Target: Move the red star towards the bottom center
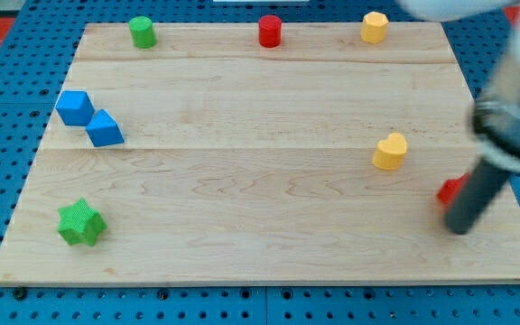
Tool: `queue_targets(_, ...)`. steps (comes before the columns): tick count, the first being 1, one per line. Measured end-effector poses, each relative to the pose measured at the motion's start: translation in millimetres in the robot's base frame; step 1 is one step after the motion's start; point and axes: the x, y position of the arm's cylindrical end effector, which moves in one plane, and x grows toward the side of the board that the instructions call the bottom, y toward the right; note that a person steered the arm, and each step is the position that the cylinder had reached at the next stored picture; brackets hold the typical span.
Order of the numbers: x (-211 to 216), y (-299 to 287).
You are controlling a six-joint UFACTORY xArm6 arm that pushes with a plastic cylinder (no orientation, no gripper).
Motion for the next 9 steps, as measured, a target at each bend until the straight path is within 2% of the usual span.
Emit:
queue_targets(2, 25, 56)
queue_targets(3, -35, 56)
queue_targets(4, -42, 11)
queue_targets(5, -20, -70)
queue_targets(6, -18, -153)
queue_targets(7, -30, -122)
queue_targets(8, -39, -116)
queue_targets(9, -44, -186)
